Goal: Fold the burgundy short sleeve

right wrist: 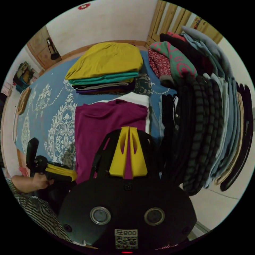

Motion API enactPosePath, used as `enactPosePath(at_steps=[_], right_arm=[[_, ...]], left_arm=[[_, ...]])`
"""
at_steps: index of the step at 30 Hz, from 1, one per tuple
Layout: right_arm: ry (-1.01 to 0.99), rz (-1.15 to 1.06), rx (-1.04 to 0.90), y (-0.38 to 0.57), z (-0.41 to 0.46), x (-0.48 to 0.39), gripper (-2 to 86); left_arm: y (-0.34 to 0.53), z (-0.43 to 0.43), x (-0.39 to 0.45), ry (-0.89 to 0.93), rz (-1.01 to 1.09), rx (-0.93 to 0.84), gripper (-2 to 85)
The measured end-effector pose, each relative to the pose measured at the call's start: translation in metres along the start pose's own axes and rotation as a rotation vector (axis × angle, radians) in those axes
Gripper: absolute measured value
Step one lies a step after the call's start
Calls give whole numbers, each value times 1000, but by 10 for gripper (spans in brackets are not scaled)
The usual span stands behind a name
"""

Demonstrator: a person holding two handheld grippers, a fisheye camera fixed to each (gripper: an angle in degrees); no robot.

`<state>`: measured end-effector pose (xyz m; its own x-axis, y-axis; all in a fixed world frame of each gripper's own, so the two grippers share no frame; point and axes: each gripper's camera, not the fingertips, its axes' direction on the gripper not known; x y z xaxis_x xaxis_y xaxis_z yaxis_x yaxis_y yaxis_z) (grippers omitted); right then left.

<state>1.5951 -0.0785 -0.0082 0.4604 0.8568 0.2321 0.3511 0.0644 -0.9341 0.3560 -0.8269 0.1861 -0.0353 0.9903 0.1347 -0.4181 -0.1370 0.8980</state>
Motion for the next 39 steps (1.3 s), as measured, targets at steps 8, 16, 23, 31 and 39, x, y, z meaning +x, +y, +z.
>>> enactPosePath(at_steps=[8, 16, 23, 31, 39], right_arm=[[-355, 7, -5, 87, 47, -72, 1], [-254, 15, -23, 76, 95, -130, 1], [-184, -24, 159, 65, 69, -194, 1], [-126, -312, -118, 33, 171, -342, 0], [-103, -308, -89, 19, 183, -405, 3]], left_arm=[[15, -21, 28, -58, 18, 42, 3], [39, -59, 68, -235, 69, 70, 2], [75, -93, 71, -519, 34, 38, 2], [84, -80, 113, -720, 92, -39, 2], [76, -88, 168, -711, 148, -1, 3]])
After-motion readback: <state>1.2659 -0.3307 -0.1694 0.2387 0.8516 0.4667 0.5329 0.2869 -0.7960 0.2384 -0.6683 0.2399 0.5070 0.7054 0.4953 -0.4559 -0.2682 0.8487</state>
